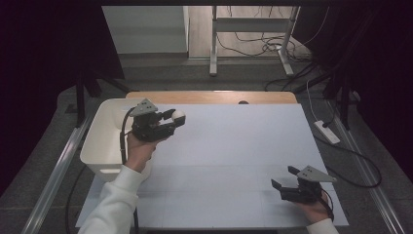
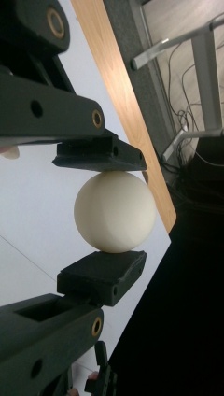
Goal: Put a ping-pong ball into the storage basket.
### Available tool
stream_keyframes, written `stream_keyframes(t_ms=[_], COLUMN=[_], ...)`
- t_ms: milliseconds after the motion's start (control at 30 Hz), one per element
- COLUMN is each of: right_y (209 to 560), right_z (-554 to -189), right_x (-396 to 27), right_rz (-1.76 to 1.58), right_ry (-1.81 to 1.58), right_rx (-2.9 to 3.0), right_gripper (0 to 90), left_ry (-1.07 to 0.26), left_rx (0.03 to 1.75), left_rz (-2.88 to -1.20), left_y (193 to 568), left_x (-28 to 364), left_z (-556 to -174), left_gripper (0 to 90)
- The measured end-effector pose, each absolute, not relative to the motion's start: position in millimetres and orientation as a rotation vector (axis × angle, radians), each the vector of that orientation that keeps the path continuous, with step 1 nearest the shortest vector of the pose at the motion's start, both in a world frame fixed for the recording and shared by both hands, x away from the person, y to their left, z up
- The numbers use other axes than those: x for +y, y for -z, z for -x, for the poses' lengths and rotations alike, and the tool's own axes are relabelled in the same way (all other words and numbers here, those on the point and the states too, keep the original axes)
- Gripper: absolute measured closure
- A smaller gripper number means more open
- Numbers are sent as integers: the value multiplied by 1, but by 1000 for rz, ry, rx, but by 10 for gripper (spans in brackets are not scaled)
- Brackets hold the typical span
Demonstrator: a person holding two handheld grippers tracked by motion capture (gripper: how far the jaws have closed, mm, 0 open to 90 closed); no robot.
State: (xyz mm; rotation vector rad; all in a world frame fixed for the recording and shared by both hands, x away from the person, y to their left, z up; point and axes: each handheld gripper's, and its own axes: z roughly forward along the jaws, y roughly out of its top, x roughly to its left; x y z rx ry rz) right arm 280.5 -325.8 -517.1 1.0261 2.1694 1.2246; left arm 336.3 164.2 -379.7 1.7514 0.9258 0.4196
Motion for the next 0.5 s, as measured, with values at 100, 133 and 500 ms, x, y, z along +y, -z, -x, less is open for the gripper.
stream_keyframes(t_ms=[100, 133, 500], right_y=[517, 517, 516], right_z=[-280, -280, -280], right_x=[-326, -326, -325], right_rz=[-1020, -1016, -1013], right_ry=[-1229, -1233, -1240], right_rx=[2170, 2171, 2170], right_gripper=[155, 154, 150], left_ry=[-429, -431, -461], left_rx=[940, 946, 996], left_rz=[-1747, -1745, -1717], left_y=[379, 379, 378], left_x=[172, 174, 196], left_z=[-335, -335, -333], left_gripper=[510, 510, 510])
